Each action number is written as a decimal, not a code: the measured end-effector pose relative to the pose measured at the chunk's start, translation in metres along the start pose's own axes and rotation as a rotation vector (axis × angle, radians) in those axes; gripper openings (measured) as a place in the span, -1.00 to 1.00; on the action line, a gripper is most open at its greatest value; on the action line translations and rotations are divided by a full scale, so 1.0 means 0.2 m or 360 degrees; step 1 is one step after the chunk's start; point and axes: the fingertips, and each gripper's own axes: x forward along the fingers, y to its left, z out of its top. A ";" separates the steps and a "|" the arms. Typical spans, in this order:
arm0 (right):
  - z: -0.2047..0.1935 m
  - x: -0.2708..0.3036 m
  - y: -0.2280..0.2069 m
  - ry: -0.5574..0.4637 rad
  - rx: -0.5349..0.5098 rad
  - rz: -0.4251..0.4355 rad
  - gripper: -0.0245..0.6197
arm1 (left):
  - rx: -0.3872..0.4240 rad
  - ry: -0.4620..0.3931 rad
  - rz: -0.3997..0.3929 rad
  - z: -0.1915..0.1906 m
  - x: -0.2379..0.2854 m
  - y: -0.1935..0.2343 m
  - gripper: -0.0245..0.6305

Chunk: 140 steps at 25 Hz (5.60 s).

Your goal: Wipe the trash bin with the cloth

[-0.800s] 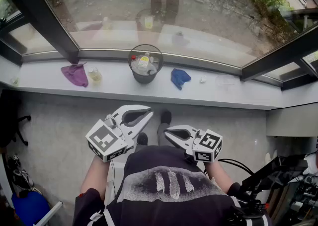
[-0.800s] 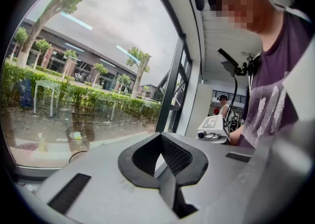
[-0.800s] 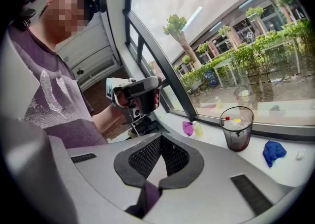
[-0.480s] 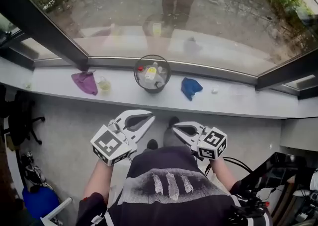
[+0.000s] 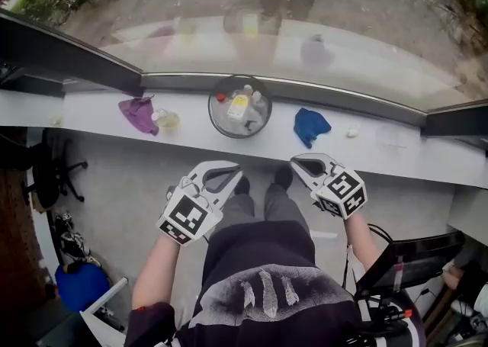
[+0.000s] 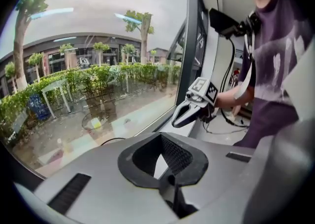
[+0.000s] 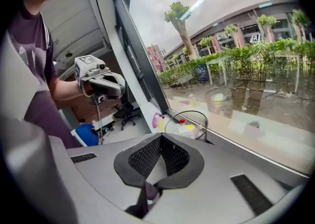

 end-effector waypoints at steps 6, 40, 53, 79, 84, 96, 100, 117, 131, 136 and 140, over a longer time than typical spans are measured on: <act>-0.13 0.18 -0.29 0.0145 -0.0022 -0.0127 -0.93 | 0.0060 0.0079 -0.0046 -0.19 0.21 0.18 -0.93; -1.47 0.73 -1.58 0.1095 0.0166 -0.0760 -0.23 | -0.0236 -0.0123 -0.0520 -0.59 0.70 0.65 -0.93; -0.19 0.76 -1.26 -0.0396 0.0844 -0.0059 -0.63 | 0.0275 0.0202 -0.0476 -0.82 0.56 0.63 -0.15; -0.52 0.96 -0.81 -0.0742 0.1999 0.0485 -0.63 | 0.0663 0.0476 -0.0253 -1.02 0.73 0.59 -0.34; -0.61 0.99 -0.57 -0.0553 0.2005 0.0569 -0.63 | 0.0703 0.0493 -0.0224 -1.03 0.73 0.59 -0.33; 0.03 0.67 -1.24 -0.1024 0.1412 0.0400 -0.63 | 0.0877 0.0666 -0.0325 -1.13 0.67 0.62 -0.08; 0.00 0.88 -1.20 -0.0886 0.1504 0.0438 -0.63 | 0.0881 0.0660 -0.0221 -1.12 0.70 0.67 -0.39; -0.59 0.94 -0.75 -0.0933 0.2263 0.0451 -0.63 | 0.0659 0.0686 -0.0105 -1.08 0.73 0.63 -0.42; -0.65 0.92 -0.56 -0.0653 0.2051 0.0454 -0.63 | 0.0688 0.0476 -0.0316 -0.96 0.76 0.50 -0.51; -0.31 0.63 -0.98 -0.0890 0.1819 0.0356 -0.63 | 0.1085 0.0665 -0.0318 -1.08 0.72 0.52 -0.32; -0.09 0.64 -1.20 -0.1039 0.1682 0.0291 -0.63 | 0.1125 0.0657 -0.0247 -1.07 0.75 0.58 -0.41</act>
